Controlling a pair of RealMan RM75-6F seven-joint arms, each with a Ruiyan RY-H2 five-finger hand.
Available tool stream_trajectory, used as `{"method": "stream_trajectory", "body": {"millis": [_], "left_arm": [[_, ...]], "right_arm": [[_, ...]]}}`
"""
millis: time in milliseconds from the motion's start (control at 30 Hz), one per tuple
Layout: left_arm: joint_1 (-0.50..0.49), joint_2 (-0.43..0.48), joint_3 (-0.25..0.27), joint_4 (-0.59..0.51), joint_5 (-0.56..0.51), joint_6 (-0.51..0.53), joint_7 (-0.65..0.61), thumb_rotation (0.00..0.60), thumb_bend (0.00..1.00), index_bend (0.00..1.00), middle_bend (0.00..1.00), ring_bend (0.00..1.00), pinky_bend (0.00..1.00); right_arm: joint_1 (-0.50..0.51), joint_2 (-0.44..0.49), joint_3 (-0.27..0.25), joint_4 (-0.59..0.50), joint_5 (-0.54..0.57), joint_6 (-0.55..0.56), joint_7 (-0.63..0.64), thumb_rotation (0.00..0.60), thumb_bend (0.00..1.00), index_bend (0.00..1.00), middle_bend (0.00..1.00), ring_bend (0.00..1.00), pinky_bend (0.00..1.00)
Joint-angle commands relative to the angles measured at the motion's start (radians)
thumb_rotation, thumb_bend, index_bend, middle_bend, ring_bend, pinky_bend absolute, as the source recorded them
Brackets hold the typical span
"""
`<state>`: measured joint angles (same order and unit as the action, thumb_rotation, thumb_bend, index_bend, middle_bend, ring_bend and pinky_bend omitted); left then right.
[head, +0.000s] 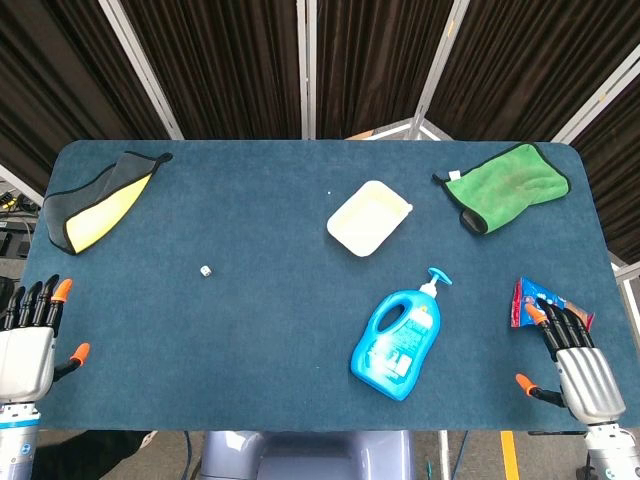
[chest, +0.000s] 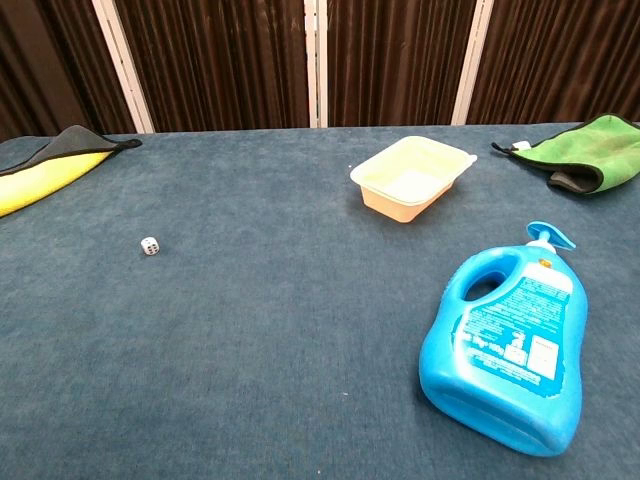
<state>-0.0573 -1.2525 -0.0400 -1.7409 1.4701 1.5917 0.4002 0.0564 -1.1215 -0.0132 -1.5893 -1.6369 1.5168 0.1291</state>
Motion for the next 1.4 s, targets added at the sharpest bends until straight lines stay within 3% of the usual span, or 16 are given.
{"method": "stream_trajectory", "body": {"millis": [33,367,600,733,900,1200,1400], "left_arm": [[0.0,0.001,-0.001,0.0,-0.003,-0.003,-0.001,0.6,0.23,0.0,0.0,0.0,0.0],[-0.013,0.007,-0.017,0.0,-0.008,-0.024,-0.008,0.6,0.23,0.0,0.0,0.0,0.0],[-0.14,0.025,-0.056,0.084,0.004,-0.19,-0.001,0.6,0.24,0.02,0.0,0.0,0.0],[-0.232,0.015,-0.077,0.181,0.025,-0.299,-0.003,0.6,0.25,0.1,0.0,0.0,0.0],[-0.389,-0.068,-0.11,0.375,0.035,-0.472,-0.082,0.6,0.26,0.23,0.0,0.0,0.0],[-0.555,-0.194,-0.092,0.594,0.05,-0.663,-0.162,0.6,0.26,0.32,0.0,0.0,0.0],[-0.624,-0.286,-0.081,0.704,0.051,-0.72,-0.197,0.6,0.27,0.38,0.0,0.0,0.0]], "right_arm": [[0.0,0.001,0.0,-0.003,-0.001,0.0,-0.002,0.6,0.09,0.03,0.0,0.0,0.0],[0.001,0.001,-0.002,-0.004,0.004,-0.007,-0.004,0.6,0.09,0.03,0.0,0.0,0.0],[0.003,0.001,0.003,-0.005,0.015,-0.014,-0.005,0.6,0.09,0.03,0.0,0.0,0.0],[0.006,0.002,0.005,-0.003,0.02,-0.019,-0.003,0.6,0.09,0.03,0.0,0.0,0.0],[0.008,-0.001,0.015,0.008,0.032,-0.02,0.012,0.6,0.09,0.03,0.0,0.0,0.0],[0.015,-0.009,0.028,0.029,0.063,-0.037,0.023,0.6,0.09,0.03,0.0,0.0,0.0],[0.02,-0.012,0.041,0.045,0.091,-0.051,0.033,0.6,0.09,0.03,0.0,0.0,0.0]]}}
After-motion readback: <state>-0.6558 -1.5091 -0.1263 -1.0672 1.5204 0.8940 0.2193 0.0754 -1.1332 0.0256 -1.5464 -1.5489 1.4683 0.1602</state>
